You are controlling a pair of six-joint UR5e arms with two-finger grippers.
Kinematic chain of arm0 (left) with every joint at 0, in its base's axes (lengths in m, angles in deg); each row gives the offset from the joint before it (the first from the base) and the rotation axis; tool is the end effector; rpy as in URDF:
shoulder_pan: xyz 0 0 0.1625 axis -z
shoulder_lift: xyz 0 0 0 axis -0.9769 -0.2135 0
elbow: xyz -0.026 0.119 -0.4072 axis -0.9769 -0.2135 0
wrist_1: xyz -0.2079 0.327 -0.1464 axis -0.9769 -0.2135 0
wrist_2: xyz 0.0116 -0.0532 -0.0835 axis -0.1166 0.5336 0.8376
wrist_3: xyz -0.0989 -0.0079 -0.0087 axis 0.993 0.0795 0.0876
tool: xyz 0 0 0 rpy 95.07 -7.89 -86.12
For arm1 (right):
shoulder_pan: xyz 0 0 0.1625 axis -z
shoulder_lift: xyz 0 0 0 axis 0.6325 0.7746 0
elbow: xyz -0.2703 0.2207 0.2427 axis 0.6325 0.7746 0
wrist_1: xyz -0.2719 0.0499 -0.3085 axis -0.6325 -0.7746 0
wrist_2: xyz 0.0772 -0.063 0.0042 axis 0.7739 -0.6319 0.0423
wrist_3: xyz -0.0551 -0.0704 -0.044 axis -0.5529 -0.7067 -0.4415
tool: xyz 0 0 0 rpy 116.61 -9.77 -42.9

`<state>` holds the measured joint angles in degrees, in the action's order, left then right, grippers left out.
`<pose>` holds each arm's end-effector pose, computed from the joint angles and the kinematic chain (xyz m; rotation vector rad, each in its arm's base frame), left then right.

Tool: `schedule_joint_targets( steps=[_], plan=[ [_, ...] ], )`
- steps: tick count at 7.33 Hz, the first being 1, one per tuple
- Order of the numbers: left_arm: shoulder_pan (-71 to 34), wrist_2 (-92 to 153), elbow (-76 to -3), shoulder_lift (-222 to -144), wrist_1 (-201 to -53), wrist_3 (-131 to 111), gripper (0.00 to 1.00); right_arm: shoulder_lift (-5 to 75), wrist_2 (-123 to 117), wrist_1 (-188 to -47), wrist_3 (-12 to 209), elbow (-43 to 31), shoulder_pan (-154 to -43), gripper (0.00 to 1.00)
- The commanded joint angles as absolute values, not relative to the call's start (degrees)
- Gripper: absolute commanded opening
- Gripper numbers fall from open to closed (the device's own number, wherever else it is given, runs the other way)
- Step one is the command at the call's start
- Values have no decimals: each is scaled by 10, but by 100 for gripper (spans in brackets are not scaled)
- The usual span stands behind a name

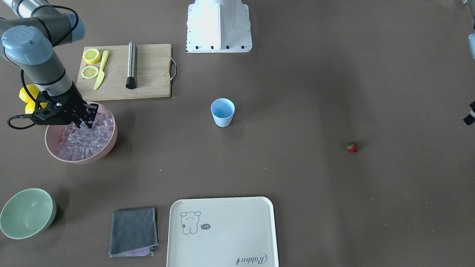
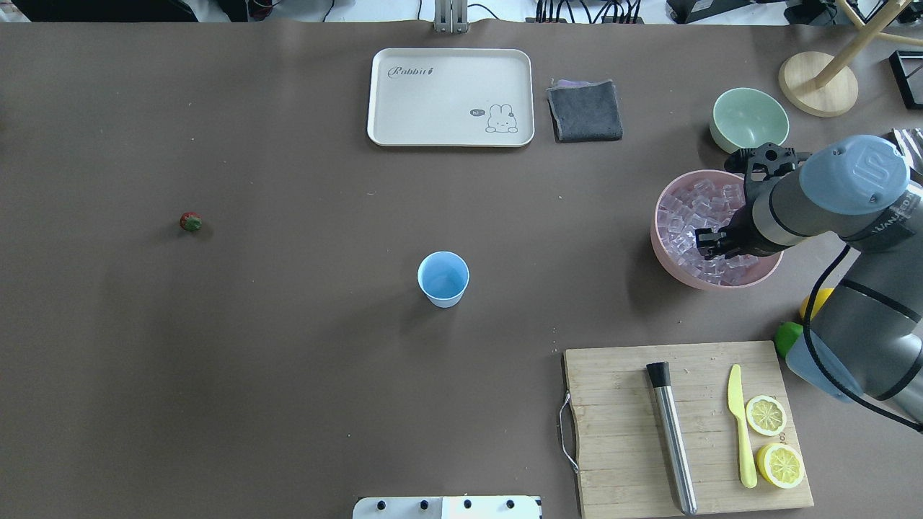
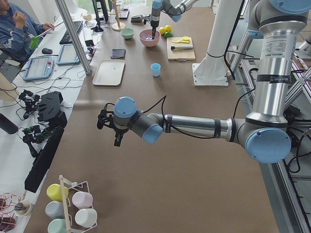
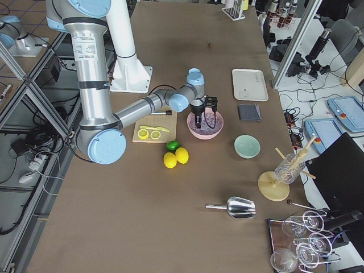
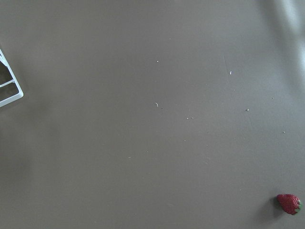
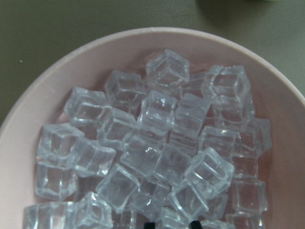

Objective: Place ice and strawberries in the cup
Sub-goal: 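Close the right gripper on a clear ice cube and lift it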

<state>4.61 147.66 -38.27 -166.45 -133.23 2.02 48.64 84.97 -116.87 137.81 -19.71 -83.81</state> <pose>0.0135 -0.5373 0.5650 0.3010 0.9484 -0.0493 -0.3200 -0.4518 0.4470 0.1234 -0.7149 0.0583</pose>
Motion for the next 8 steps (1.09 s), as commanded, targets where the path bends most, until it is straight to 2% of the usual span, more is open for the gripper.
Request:
schedule_joint_targets(
  steps=[1,4,5,8],
  plan=[
    [32,1491,-370,-1666,-1326,21,98,466,857,-1171,1374,-200,-845,0],
    [24,1583,-350,-1680,-1325,14,98,425,933,-1183,1371,-215,-913,0],
    [-16,1581,-346,-1677,-1325,13,98,376,944,-1242,1371,-215,-916,0],
    [-22,1580,-346,-1673,-1326,13,98,248,922,-1359,1390,-205,-873,0]
  ],
)
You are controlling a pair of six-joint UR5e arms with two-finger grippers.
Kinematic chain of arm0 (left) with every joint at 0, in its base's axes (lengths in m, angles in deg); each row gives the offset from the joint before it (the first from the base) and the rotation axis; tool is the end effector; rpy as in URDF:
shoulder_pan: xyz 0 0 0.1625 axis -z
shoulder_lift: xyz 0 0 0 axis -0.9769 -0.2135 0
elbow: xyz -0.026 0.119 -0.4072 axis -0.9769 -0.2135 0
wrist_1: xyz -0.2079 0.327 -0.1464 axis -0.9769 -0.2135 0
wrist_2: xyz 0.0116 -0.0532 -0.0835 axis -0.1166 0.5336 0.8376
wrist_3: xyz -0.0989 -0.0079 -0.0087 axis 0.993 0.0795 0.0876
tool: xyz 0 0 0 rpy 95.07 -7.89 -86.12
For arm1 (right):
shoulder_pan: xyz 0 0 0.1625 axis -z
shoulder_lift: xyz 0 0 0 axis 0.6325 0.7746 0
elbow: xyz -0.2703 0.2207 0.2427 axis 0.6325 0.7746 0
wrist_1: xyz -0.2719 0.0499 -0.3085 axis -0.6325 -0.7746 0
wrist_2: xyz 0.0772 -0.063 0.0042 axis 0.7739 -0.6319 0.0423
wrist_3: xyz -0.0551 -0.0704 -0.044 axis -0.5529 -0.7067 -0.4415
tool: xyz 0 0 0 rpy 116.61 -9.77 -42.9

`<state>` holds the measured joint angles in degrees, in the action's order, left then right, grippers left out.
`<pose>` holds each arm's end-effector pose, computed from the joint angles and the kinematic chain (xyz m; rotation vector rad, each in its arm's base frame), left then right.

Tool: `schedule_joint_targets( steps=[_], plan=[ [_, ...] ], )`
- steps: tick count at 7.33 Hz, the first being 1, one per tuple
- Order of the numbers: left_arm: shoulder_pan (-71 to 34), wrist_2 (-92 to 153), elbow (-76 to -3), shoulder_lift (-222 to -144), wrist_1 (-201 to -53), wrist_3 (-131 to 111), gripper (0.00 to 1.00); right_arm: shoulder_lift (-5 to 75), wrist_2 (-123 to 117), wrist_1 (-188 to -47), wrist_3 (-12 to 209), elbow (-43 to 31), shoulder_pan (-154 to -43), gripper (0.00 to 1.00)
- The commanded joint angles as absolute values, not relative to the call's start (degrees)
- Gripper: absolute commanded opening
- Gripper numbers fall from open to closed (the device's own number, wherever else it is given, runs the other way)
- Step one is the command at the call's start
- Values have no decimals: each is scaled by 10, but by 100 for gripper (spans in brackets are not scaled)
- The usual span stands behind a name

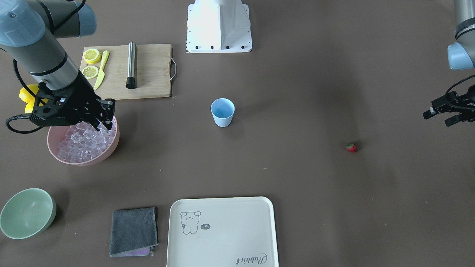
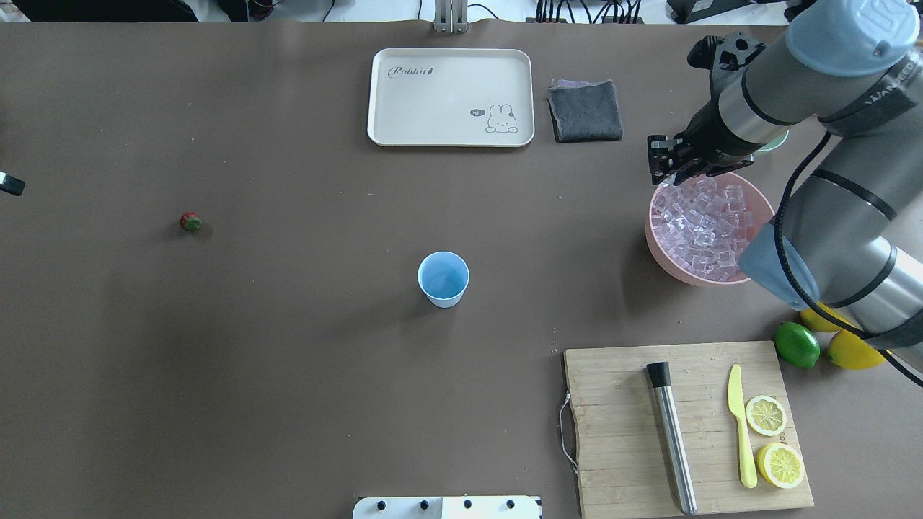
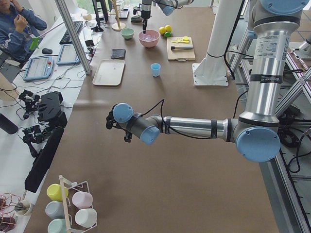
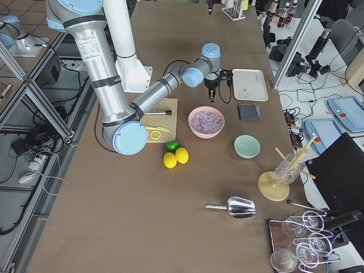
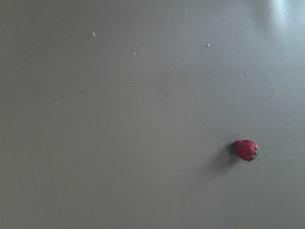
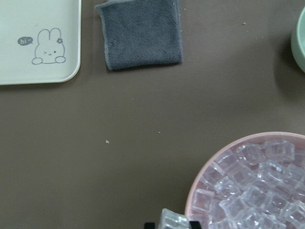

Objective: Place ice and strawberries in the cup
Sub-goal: 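Carry the ice cube over the light-blue cup and open the right gripper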

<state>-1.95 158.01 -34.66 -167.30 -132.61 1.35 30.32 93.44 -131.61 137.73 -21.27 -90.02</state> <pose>0.0849 -0.5288 0.5782 0.1227 1.1066 0.0954 -0.3133 -0.5168 0.2798 0.1154 -0.8582 0.0846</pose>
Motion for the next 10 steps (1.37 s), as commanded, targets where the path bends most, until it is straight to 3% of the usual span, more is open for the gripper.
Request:
schedule_joint_targets(
  steps=[1,4,8,9,10],
  plan=[
    [-22,1580,-346,-1673,-1326,13,98,200,896,-1384,1429,-193,-841,0],
    [-22,1580,-346,-1671,-1327,13,98,66,791,-1386,1559,-92,-728,0],
    [-23,1580,-344,-1671,-1329,13,98,57,740,-1380,1577,-76,-668,0],
    [-23,1580,-344,-1672,-1329,13,98,60,738,-1380,1576,-80,-664,66],
    [-23,1579,-344,-1672,-1329,14,98,71,713,-1371,1567,-84,-662,100]
  ],
)
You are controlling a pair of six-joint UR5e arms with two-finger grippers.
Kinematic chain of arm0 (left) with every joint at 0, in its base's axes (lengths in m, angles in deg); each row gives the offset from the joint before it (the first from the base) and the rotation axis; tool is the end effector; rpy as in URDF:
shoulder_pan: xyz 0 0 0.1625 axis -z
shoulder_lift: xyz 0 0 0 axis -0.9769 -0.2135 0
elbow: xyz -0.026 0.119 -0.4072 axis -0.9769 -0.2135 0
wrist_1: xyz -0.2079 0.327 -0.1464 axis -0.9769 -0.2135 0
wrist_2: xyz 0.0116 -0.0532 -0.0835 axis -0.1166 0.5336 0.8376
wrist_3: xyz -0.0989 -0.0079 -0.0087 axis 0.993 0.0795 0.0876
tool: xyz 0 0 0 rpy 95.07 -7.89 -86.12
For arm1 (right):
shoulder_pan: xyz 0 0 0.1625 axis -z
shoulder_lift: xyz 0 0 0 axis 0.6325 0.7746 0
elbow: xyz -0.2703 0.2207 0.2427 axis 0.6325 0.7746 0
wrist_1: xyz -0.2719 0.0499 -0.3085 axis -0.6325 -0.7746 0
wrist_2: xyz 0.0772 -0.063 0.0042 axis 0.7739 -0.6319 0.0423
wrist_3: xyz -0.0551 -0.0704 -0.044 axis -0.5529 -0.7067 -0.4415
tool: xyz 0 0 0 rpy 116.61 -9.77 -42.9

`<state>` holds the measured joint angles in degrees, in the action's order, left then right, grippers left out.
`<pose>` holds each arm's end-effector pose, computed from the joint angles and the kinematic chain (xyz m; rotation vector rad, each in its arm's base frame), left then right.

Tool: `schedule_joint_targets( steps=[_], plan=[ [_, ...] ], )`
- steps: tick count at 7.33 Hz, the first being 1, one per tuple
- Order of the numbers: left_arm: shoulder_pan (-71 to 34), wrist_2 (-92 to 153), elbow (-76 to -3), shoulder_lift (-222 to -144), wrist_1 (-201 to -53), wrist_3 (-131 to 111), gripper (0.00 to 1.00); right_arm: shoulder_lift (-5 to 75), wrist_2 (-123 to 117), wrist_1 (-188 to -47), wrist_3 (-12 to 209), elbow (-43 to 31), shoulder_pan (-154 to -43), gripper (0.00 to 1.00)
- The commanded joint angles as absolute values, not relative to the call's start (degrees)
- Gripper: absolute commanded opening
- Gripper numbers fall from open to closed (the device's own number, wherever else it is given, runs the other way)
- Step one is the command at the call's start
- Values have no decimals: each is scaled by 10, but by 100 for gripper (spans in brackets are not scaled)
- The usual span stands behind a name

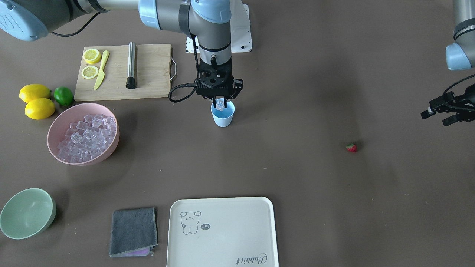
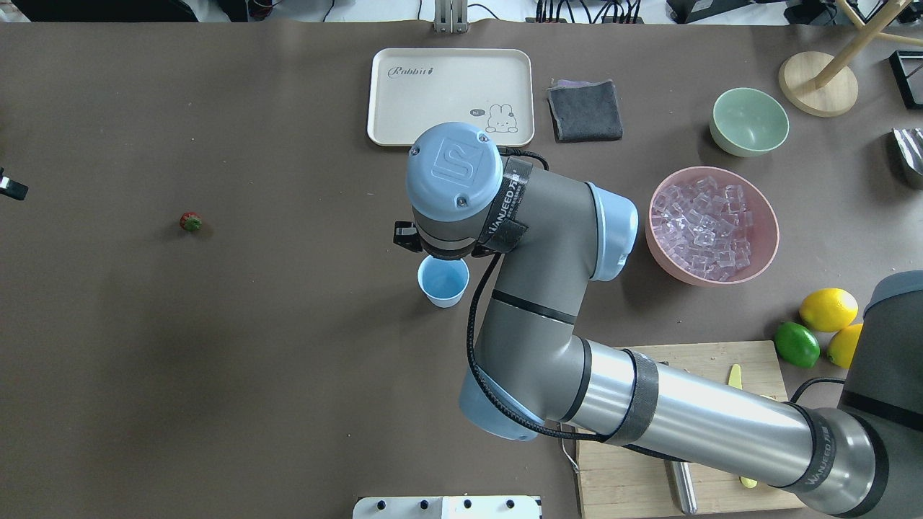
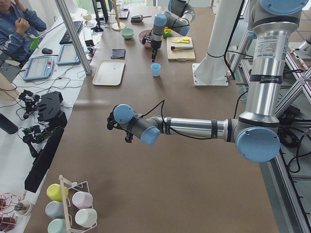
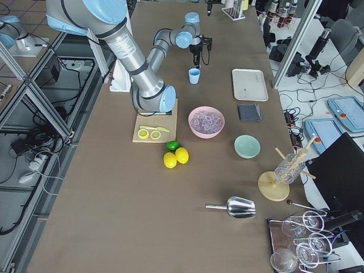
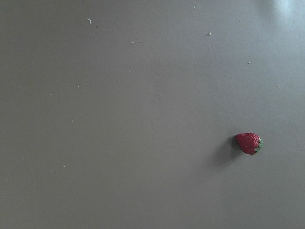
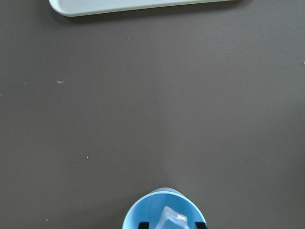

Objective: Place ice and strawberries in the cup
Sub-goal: 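Carry the ice cube over the light-blue cup and open the right gripper, then move the right gripper back over the pink bowl of ice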

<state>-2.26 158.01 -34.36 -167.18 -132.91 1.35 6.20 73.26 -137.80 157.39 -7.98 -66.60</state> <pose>0.0876 -0.5275 0.5814 0.1179 1.1065 0.0992 -0.5618 -0.4224 0.1212 0.1420 -0.8113 0.1461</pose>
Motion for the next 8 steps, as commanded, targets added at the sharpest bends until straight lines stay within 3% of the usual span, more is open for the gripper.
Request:
schedule_joint_targets(
  steps=[1,4,8],
  plan=[
    [-23,1572,-342,-1673,-1329,14,98,77,716,-1361,1566,-86,-662,100],
    [-23,1554,-342,-1676,-1332,13,98,120,801,-1358,1466,-105,-752,100],
    [-23,1554,-344,-1674,-1333,13,98,295,900,-1240,1279,-125,-886,100]
  ],
)
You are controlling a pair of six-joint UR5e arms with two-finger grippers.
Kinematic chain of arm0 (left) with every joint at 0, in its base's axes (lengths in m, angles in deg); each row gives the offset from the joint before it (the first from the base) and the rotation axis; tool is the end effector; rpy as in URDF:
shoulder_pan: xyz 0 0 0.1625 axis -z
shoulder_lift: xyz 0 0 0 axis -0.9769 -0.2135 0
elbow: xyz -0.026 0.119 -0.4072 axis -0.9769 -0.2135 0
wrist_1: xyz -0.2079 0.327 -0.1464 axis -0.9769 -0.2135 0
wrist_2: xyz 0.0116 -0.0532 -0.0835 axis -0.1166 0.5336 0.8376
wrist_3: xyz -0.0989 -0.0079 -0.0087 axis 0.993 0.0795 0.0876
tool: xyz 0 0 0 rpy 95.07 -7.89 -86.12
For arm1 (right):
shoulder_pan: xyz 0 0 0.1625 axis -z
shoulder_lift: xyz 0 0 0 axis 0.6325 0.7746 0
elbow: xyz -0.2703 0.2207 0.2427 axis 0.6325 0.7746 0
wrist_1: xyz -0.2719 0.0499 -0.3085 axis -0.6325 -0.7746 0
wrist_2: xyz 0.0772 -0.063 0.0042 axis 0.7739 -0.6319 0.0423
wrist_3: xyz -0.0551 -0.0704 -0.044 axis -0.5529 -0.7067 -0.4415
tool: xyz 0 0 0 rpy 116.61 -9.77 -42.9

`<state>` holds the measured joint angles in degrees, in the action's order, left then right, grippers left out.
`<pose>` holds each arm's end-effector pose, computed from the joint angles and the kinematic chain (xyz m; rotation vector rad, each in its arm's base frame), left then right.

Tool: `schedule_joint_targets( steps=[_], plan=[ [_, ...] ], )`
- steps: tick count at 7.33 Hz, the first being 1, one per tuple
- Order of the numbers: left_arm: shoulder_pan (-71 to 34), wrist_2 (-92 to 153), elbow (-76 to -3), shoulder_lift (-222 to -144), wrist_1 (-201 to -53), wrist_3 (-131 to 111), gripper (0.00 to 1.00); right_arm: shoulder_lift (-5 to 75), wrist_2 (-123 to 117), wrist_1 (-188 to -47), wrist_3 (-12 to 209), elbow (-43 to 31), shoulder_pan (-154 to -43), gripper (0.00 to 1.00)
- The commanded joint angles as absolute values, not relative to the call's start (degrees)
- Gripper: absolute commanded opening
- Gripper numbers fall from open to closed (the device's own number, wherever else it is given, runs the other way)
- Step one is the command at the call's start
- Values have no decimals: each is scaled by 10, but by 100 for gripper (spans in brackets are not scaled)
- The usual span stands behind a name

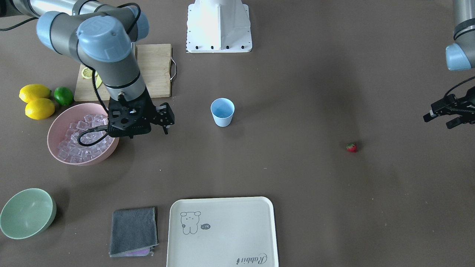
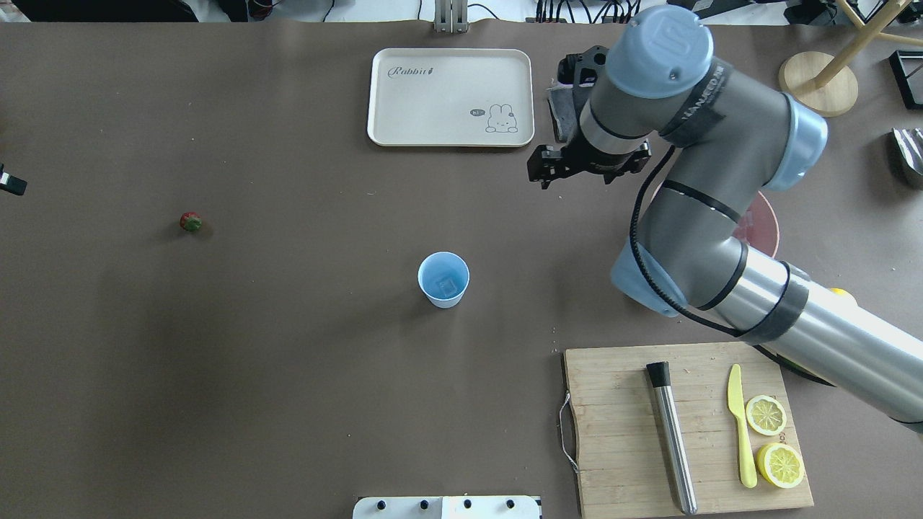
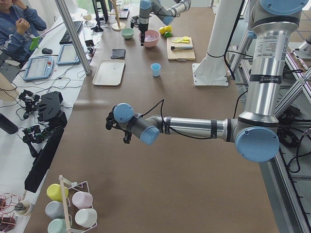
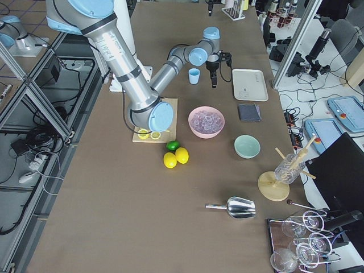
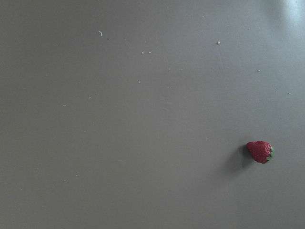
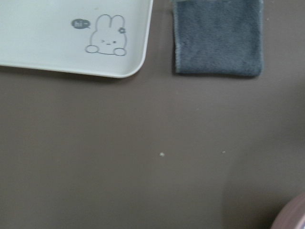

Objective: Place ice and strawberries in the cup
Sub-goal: 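Move the right gripper back over the pink bowl of ice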

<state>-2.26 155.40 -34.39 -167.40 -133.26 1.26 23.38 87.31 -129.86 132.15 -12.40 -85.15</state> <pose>0.0861 -0.5316 0.5817 0.1475 1.0691 0.0920 -0.3890 -0.5361 0.2692 0.1976 -0.7909 -0.0458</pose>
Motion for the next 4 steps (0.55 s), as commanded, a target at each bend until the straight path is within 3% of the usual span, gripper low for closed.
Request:
schedule_joint_targets(
  steps=[1,4],
  plan=[
    [-23,1553,-344,-1674,-1333,13,98,328,910,-1218,1263,-125,-897,100],
    [-23,1553,-345,-1674,-1334,13,98,360,912,-1213,1250,-136,-904,95]
  ],
)
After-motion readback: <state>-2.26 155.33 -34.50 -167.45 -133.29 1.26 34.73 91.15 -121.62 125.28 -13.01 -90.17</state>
